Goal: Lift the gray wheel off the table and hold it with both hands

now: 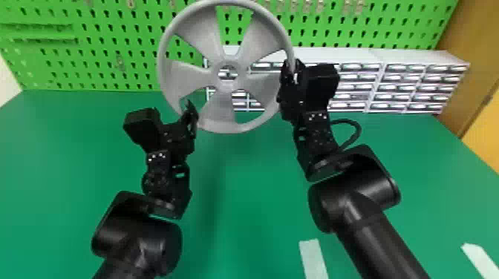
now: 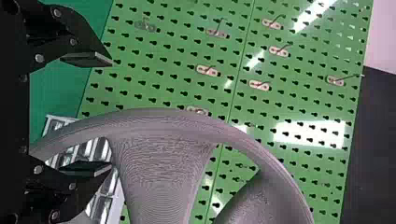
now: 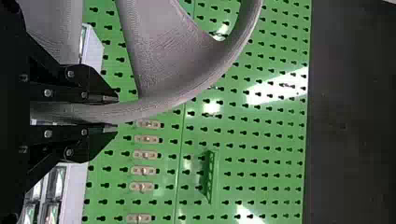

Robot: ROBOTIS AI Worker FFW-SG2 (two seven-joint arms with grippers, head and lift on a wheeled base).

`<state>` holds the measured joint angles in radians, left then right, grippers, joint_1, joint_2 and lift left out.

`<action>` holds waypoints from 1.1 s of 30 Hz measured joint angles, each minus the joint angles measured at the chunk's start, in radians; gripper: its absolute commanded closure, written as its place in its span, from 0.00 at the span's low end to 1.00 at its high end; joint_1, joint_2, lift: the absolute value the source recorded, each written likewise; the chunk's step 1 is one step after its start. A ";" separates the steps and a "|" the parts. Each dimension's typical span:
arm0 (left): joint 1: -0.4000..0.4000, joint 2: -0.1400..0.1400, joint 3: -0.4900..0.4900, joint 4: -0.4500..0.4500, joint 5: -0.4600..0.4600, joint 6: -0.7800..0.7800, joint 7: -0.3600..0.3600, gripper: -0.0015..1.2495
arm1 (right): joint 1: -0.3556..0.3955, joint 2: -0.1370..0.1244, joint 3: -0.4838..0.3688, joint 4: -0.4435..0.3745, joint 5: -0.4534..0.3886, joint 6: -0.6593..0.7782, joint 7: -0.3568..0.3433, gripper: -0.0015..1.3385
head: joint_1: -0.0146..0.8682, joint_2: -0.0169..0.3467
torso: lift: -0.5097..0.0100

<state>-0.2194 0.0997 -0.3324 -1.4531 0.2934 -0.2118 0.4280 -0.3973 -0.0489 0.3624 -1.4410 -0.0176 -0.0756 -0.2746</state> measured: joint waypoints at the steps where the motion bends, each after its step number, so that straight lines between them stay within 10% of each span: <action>1: -0.001 0.000 -0.001 0.001 0.000 0.000 0.000 0.37 | 0.000 0.000 0.000 0.000 0.000 -0.001 0.000 0.81 | 0.82 0.09 | 0.79; 33: -0.019 0.003 -0.027 0.009 0.008 0.005 0.048 0.67 | -0.002 -0.005 0.003 -0.006 -0.005 -0.005 0.000 0.81 | 0.82 0.09 | 0.79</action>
<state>-0.2385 0.1025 -0.3593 -1.4438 0.3011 -0.2071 0.4756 -0.3988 -0.0537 0.3651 -1.4467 -0.0230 -0.0803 -0.2745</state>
